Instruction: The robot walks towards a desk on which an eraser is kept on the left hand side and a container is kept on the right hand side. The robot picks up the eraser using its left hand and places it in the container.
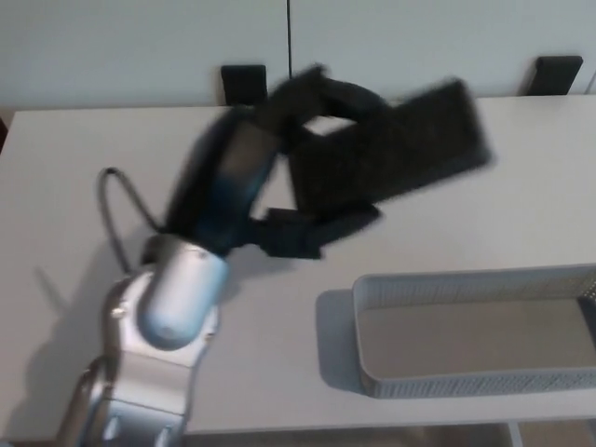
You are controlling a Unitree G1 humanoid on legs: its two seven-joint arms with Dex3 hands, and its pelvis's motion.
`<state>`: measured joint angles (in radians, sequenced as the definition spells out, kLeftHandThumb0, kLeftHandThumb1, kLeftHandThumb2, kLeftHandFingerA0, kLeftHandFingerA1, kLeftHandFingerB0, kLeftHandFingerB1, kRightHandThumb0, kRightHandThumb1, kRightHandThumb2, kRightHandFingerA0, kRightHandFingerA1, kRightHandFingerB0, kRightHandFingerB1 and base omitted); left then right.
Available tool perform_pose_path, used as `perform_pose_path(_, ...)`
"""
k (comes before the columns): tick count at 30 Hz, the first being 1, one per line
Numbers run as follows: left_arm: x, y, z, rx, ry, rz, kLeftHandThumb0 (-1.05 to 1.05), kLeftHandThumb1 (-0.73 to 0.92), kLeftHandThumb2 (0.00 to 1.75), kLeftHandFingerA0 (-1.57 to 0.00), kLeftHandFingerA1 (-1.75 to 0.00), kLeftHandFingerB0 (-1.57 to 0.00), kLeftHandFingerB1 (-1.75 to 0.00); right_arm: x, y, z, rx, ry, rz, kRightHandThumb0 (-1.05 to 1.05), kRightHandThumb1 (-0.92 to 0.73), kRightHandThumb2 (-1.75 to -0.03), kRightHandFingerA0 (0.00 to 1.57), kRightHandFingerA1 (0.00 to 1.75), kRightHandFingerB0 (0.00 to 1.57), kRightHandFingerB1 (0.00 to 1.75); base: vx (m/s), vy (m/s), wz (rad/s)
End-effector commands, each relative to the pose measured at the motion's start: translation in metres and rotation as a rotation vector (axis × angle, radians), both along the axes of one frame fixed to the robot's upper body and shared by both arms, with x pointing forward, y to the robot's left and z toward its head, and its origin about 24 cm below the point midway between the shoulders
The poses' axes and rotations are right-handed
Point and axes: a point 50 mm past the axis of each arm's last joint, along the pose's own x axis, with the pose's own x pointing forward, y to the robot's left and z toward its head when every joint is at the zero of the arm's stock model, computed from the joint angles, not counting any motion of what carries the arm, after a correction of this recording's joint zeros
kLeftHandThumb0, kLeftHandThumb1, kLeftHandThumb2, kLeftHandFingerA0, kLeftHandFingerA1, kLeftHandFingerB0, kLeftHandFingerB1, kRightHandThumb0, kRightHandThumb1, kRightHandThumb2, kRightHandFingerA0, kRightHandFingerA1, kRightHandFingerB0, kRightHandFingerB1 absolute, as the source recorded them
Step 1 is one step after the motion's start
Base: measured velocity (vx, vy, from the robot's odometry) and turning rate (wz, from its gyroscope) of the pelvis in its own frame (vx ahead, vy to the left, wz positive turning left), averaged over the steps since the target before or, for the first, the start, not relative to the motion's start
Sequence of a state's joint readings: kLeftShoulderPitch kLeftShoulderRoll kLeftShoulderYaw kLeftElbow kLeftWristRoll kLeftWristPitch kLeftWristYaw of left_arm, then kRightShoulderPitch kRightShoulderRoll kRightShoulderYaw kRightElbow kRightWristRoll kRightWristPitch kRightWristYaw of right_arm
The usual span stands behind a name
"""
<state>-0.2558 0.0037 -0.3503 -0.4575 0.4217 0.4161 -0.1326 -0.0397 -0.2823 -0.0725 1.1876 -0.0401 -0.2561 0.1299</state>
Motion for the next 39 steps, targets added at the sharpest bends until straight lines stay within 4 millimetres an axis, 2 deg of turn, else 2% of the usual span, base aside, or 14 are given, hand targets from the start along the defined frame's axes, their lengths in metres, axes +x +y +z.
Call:
perform_pose_path(1, 0.006, -0.026, -0.015, 0.093, 0.053, -0.023, -0.27, 0.60, 0.62, -1.07, -1.12, -0.98, -0.84, 0.003, -0.008, 0.005, -0.044, 0.001, 0.029, -0.51, -0.50, -0.54, 0.43, 0.54, 0.43, 0.43, 0.00, 0.000, 0.00)
perform_pose_path(6, 0.006, -0.050, -0.032, 0.121, 0.088, -0.053, -0.29, 0.61, 0.58, -1.20, -1.03, -1.03, -0.80, 0.008, -0.008, 0.007, -0.065, 0.006, 0.055, -0.53, -0.50, -0.53, 0.42, 0.51, 0.46, 0.42, 0.00, 0.000, 0.00)
perform_pose_path(9, 0.003, -0.064, -0.041, 0.128, 0.105, -0.075, -0.27, 0.59, 0.61, -0.97, -1.39, -0.95, -0.96, 0.011, -0.008, 0.007, -0.073, 0.004, 0.060, -0.52, -0.50, -0.54, 0.46, 0.52, 0.47, 0.43, 0.00, 0.000, 0.00)
perform_pose_path(10, 0.003, -0.066, -0.042, 0.131, 0.113, -0.078, -0.28, 0.61, 0.58, -1.02, -1.06, -0.86, -0.66, 0.012, -0.008, 0.008, -0.072, 0.003, 0.057, -0.51, -0.49, -0.54, 0.44, 0.52, 0.48, 0.44, 0.00, 0.000, 0.00)
perform_pose_path(11, 0.001, -0.072, -0.047, 0.138, 0.132, -0.081, -0.34, 0.47, 0.86, -1.04, -1.01, -0.75, -0.71, 0.013, -0.007, 0.008, -0.057, -0.006, 0.049, -0.51, -0.49, -0.53, 0.44, 0.53, 0.48, 0.45, 0.00, 0.000, 0.00)
perform_pose_path(13, 0.000, -0.075, -0.050, 0.127, 0.156, -0.078, -0.34, 0.46, 0.84, -1.07, -1.06, -0.77, -0.72, 0.014, -0.008, 0.008, -0.052, -0.007, 0.044, -0.51, -0.48, -0.54, 0.44, 0.54, 0.47, 0.45, 0.00, 0.000, 0.00)
perform_pose_path(14, 0.000, -0.078, -0.052, 0.144, 0.158, -0.073, -0.25, 0.60, 0.57, -1.05, -1.07, -0.90, -0.63, 0.015, -0.007, 0.009, -0.047, -0.011, 0.039, -0.51, -0.48, -0.54, 0.44, 0.54, 0.47, 0.45, 0.00, 0.000, 0.00)
perform_pose_path(17, -0.004, -0.084, -0.060, 0.171, 0.178, -0.066, -0.24, 0.58, 0.58, -0.96, -1.30, -0.99, -0.87, 0.016, -0.008, 0.010, -0.037, -0.022, 0.035, -0.54, -0.45, -0.54, 0.45, 0.57, 0.47, 0.46, 0.00, 0.000, 0.00)
perform_pose_path(19, -0.009, -0.087, -0.066, 0.183, 0.185, -0.065, -0.31, 0.43, 0.82, -1.05, -1.03, -0.90, -0.80, 0.016, -0.008, 0.010, -0.047, -0.020, 0.055, -0.55, -0.46, -0.54, 0.45, 0.57, 0.47, 0.46, 0.00, 0.000, 0.00)
perform_pose_path(20, -0.010, -0.087, -0.068, 0.177, 0.192, -0.068, -0.28, 0.52, 0.55, -1.05, -0.74, -0.80, -0.58, 0.019, -0.008, 0.011, -0.047, -0.025, 0.057, -0.53, -0.46, -0.54, 0.45, 0.56, 0.47, 0.46, 0.00, 0.000, 0.00)
perform_pose_path(21, -0.011, -0.087, -0.071, 0.197, 0.218, -0.092, -0.48, 0.51, 0.55, -0.50, -0.52, -0.37, -0.36, 0.021, -0.008, 0.012, -0.047, -0.027, 0.057, -0.53, -0.46, -0.54, 0.46, 0.57, 0.47, 0.47, 0.00, 0.000, 0.00)
perform_pose_path(22, -0.014, -0.086, -0.076, 0.263, 0.263, -0.129, -0.35, 0.25, 0.86, -0.04, -0.52, 0.00, -0.48, 0.022, -0.008, 0.012, -0.048, -0.028, 0.058, -0.52, -0.46, -0.54, 0.46, 0.57, 0.47, 0.47, 0.00, 0.000, 0.00)
perform_pose_path(23, -0.016, -0.085, -0.080, 0.332, 0.275, -0.132, -0.84, 0.52, 0.84, 0.00, -0.05, -0.15, -0.06, 0.022, -0.008, 0.012, -0.047, -0.030, 0.053, -0.52, -0.46, -0.54, 0.46, 0.58, 0.47, 0.48, 0.00, 0.000, 0.00)
perform_pose_path(39, -0.025, -0.047, -0.045, 0.399, 0.131, -0.189, -0.98, 0.59, 1.00, 0.00, 0.00, -0.09, -0.07, 0.027, -0.007, 0.014, -0.069, -0.029, 0.066, -0.50, -0.48, -0.54, 0.47, 0.55, 0.49, 0.45, 0.00, 0.000, 0.00)
